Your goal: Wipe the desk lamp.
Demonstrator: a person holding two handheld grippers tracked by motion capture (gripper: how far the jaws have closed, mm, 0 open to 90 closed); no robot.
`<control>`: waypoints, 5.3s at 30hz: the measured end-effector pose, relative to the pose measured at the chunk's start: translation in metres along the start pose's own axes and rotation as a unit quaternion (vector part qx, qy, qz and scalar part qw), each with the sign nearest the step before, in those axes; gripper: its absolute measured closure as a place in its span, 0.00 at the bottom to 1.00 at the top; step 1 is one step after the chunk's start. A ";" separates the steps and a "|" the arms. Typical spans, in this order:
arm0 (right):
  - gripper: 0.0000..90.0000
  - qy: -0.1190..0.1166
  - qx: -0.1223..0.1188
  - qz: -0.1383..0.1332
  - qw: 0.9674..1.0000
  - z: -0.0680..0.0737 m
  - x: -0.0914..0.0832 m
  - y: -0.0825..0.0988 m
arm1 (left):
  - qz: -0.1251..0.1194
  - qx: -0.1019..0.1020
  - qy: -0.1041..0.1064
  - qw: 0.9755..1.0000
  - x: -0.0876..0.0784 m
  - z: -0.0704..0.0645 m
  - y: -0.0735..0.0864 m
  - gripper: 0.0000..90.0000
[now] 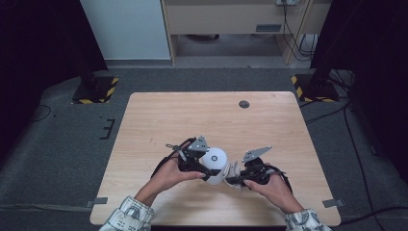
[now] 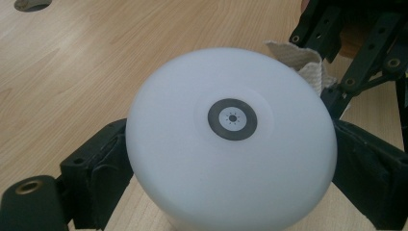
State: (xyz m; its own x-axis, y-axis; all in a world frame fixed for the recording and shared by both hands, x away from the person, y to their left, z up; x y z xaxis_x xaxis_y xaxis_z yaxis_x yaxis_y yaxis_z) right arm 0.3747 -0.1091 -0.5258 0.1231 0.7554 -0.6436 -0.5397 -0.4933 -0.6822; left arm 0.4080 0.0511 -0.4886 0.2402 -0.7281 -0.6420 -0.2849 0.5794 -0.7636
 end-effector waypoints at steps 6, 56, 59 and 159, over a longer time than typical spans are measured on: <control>0.85 0.021 0.014 -0.040 0.999 -0.009 -0.011 -0.008 | 0.001 0.001 0.000 1.000 0.000 0.000 0.000 0.09; 0.86 -0.002 -0.069 0.023 0.997 0.025 0.018 -0.001 | -0.002 -0.002 0.003 1.000 0.000 0.001 0.001 0.09; 0.86 -0.011 -0.078 0.021 0.997 0.032 0.021 -0.003 | -0.002 -0.002 0.004 1.000 0.000 0.001 0.001 0.09; 0.85 -0.004 -0.112 -0.063 0.992 0.059 0.029 -0.035 | -0.072 -0.078 0.030 0.994 -0.015 0.018 -0.008 0.27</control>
State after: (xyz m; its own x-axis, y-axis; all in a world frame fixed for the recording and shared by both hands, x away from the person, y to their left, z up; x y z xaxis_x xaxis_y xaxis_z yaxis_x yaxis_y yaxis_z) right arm 0.3475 -0.0448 -0.4999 0.1712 0.8196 -0.5468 -0.3209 -0.4783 -0.8174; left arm 0.4238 0.0637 -0.4740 0.2353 -0.8224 -0.5179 -0.3929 0.4069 -0.8247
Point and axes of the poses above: each handheld gripper's, and its own axes: x roughly forward along the jaws, y roughly out of its underside, z roughly to its left, the point moved 6 cm from there along x, roughly forward along the jaws
